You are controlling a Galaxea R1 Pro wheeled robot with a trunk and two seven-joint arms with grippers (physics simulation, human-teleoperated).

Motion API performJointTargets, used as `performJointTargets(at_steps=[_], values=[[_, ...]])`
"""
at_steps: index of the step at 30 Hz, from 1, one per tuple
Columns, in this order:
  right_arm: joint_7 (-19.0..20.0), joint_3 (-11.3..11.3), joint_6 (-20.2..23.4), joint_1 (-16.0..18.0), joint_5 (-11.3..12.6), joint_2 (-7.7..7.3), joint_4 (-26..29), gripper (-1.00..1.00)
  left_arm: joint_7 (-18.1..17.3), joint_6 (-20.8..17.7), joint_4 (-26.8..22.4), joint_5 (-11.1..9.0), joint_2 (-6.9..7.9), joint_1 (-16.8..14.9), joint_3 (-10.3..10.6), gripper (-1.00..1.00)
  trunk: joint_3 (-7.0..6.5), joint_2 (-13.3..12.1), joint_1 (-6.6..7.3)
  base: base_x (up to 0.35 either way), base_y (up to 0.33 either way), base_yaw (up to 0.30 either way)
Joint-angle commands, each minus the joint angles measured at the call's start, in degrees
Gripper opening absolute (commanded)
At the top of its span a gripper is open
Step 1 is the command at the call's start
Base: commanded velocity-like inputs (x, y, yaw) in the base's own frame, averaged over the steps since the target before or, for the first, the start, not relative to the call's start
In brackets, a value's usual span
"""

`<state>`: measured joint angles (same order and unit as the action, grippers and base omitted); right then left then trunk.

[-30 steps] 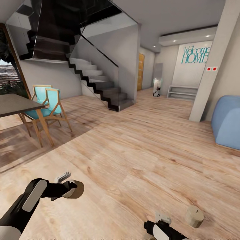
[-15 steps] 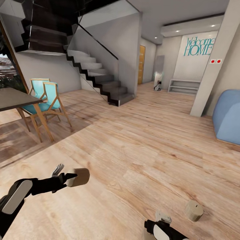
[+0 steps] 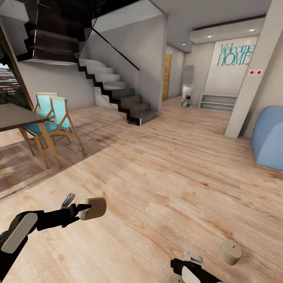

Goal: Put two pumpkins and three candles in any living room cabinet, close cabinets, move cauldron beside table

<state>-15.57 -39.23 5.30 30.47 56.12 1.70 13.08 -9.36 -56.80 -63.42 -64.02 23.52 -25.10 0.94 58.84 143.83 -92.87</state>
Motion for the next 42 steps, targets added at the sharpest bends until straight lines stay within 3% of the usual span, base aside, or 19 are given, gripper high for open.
performJointTargets(at_steps=[1,10,16,24,28,31,35,42], values=[[-0.4,-0.4,0.3,0.0,0.2,-0.03,0.1,1.00,-0.5,-0.1,0.0,0.5,0.04,0.0,0.0,-1.00,0.05,0.0,0.01,0.023,0.000,0.000],[-0.4,-0.4,0.2,0.0,0.2,-0.03,0.1,1.00,-0.6,-0.1,0.0,0.5,0.04,0.0,-0.1,-1.00,0.05,0.0,0.01,0.004,0.000,0.000],[-0.4,-0.4,0.2,0.0,0.2,-0.03,0.0,1.00,-0.6,-0.1,-0.1,0.1,0.07,0.0,-0.1,-1.00,1.38,0.1,-0.15,0.000,0.000,0.000],[-0.4,-0.4,0.1,0.0,0.3,-0.08,0.0,1.00,-0.7,-0.1,-0.1,-3.5,0.62,0.0,-0.1,-1.00,3.15,0.2,-0.35,0.000,0.000,0.000],[-0.4,-0.4,0.1,0.0,0.4,-0.11,0.0,1.00,-0.8,-0.1,-0.1,-4.1,0.77,0.0,-0.1,-1.00,4.04,0.3,-0.46,0.000,0.000,0.000],[-0.4,-0.4,0.1,0.0,0.4,-0.12,0.0,1.00,-2.3,-0.1,-0.1,-4.2,0.81,0.0,-0.1,-1.00,4.71,0.3,-0.53,0.000,0.000,0.000],[-0.4,-0.4,0.1,0.0,0.3,-0.10,0.0,1.00,-7.1,-0.1,0.2,-3.8,0.97,0.1,-0.1,-1.00,5.59,0.4,-0.64,0.000,0.000,0.000],[-0.4,-0.4,0.1,0.0,0.3,-0.04,0.0,1.00,-8.6,-0.1,0.5,-3.7,1.41,0.1,-0.1,-1.00,7.14,0.5,-0.82,0.000,0.000,0.000]])
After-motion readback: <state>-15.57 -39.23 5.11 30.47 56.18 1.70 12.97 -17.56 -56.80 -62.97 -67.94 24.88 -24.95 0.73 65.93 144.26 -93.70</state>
